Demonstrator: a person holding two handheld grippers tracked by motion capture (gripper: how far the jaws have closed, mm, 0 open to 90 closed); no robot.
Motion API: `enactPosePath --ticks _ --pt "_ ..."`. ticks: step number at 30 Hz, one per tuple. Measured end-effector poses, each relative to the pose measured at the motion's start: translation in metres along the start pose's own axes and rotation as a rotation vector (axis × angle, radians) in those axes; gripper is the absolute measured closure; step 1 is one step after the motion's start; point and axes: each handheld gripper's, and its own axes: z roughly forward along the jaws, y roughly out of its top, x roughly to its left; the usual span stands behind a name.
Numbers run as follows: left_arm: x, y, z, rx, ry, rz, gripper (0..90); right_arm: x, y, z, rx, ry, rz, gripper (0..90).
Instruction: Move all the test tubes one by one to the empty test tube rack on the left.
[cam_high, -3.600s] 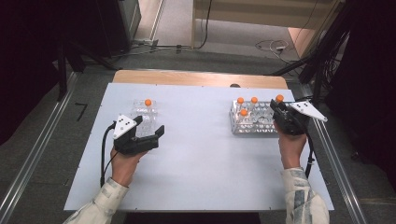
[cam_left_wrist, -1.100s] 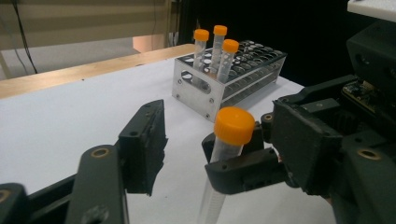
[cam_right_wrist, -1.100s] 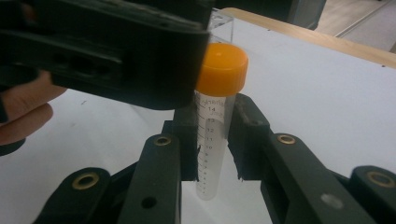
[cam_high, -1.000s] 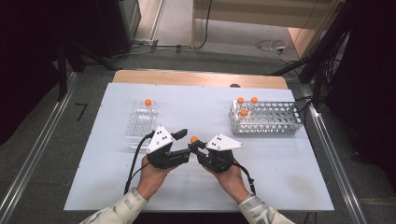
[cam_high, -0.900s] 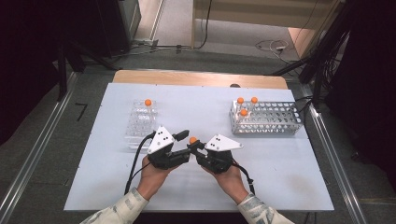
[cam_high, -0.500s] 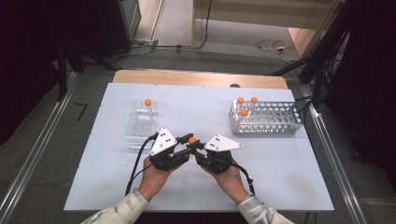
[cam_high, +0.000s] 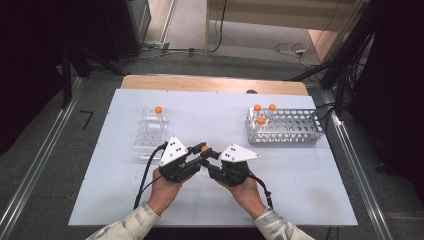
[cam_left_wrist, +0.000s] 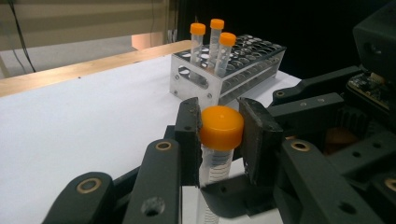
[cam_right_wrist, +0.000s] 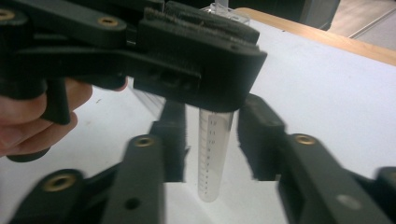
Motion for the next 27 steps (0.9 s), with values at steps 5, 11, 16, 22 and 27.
enactPosePath --ticks 5,11,16,22,27 --pt "0.006 0.002 -0.003 -0.006 0.006 -0.013 69.8 -0.002 0.000 0.001 0.017 -0.012 0.001 37.2" --pt "0.013 0.005 -0.008 -0.020 0.023 -0.029 69.8 -0.007 -0.001 -0.001 0.029 -0.041 0.022 26.0" --pt "0.024 0.011 -0.013 -0.033 0.053 -0.047 69.8 -0.011 -0.003 -0.005 0.028 -0.056 0.030 25.2" --pt "0.043 0.020 -0.020 -0.048 0.081 -0.098 69.8 -0.016 -0.004 -0.009 0.028 -0.071 0.046 25.3" --pt "0.060 0.026 -0.026 -0.058 0.122 -0.115 69.8 -0.021 -0.005 -0.012 0.025 -0.085 0.058 25.4"
